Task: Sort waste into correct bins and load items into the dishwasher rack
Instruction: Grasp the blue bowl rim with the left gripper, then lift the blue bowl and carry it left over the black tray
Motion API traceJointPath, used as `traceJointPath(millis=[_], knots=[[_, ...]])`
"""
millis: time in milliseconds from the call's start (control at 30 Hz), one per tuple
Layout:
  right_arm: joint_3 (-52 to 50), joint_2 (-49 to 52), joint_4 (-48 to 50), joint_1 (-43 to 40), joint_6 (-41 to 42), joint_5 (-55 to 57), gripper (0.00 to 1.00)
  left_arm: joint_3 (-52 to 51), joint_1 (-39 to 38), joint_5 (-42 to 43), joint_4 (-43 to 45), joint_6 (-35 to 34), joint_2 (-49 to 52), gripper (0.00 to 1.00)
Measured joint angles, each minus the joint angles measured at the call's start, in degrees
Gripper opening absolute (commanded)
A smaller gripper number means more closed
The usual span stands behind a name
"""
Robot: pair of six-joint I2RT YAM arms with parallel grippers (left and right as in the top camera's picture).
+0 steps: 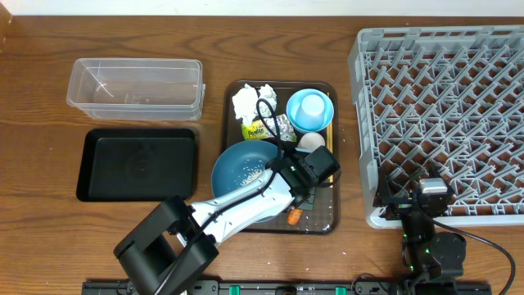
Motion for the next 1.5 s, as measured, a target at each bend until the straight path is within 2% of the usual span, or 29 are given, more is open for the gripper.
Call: traceJointPath(millis=[400,833,1167,1500], knots=[[0.0,0.0,0.0,0.0,0.0,0.0,0.99,0.0,-0.3,-0.2,-0.2,-0.2,-1.2,0.06],[0.0,0.0,0.0,0.0,0.0,0.0,0.99,0.0,0.2,-0.3,-2.7,-0.1,-13.2,0.06],[0.0,0.0,0.0,0.0,0.0,0.0,0.99,0.0,10.8,0.0,-6.5,1.9,-19.9,0.06],[0.0,0.0,0.0,0.0,0.0,0.0,0.99,0.0,18.4,0.2,-6.6,4.9,-20.1,0.06]])
